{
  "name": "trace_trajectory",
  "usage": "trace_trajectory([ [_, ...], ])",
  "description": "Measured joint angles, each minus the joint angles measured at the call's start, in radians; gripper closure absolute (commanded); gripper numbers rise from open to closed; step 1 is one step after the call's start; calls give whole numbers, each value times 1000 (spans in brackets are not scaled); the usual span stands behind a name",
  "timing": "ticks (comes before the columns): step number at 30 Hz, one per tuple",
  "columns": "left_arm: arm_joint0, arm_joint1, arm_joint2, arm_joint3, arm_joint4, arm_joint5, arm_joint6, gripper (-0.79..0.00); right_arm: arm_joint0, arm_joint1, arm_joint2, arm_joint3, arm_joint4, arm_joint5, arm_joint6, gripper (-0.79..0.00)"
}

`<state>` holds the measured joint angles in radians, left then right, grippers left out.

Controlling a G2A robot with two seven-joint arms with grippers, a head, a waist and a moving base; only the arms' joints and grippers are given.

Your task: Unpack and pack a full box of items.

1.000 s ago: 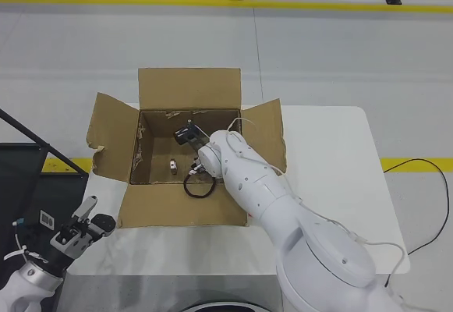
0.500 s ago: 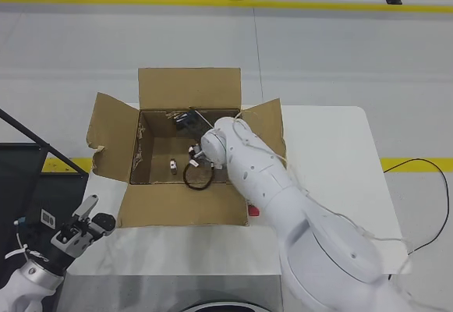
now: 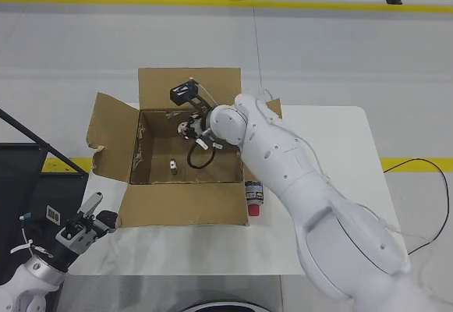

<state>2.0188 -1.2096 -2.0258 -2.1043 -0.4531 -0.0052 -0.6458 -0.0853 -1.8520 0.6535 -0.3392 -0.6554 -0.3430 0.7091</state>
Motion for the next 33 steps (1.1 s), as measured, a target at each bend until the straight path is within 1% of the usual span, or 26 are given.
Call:
trace_trajectory([
  [4, 0, 0, 0, 0, 0, 0, 0, -785, -23, 42, 36, -101, -10, 3, 28, 0],
  [7, 0, 0, 0, 0, 0, 0, 0, -785, -63, 82, 74, -228, -32, 25, 68, 0],
  [10, 0, 0, 0, 0, 0, 0, 0, -785, -134, 131, 129, -408, -72, 66, 128, 0],
  [13, 0, 0, 0, 0, 0, 0, 0, -785, -245, 188, 205, -649, -143, 129, 221, 0],
  [14, 0, 0, 0, 0, 0, 0, 0, -785, -298, 210, 239, -756, -180, 158, 266, 0],
  [18, 0, 0, 0, 0, 0, 0, 0, -785, -480, 268, 346, -1108, -327, 250, 417, 0],
  [20, 0, 0, 0, 0, 0, 0, 0, -785, -566, 290, 392, -1269, -420, 300, 491, 0],
  [22, 0, 0, 0, 0, 0, 0, 0, -785, -625, 304, 425, -1387, -514, 344, 557, 0],
  [26, 0, 0, 0, 0, 0, 0, 0, -785, -729, 333, 505, -1615, -786, 435, 731, 0],
  [29, 0, 0, 0, 0, 0, 0, 0, -785, -800, 347, 583, -1746, -896, 435, 816, 0],
  [33, 0, 0, 0, 0, 0, 0, 0, -785, -875, 359, 669, -1809, -952, 411, 828, 0],
])
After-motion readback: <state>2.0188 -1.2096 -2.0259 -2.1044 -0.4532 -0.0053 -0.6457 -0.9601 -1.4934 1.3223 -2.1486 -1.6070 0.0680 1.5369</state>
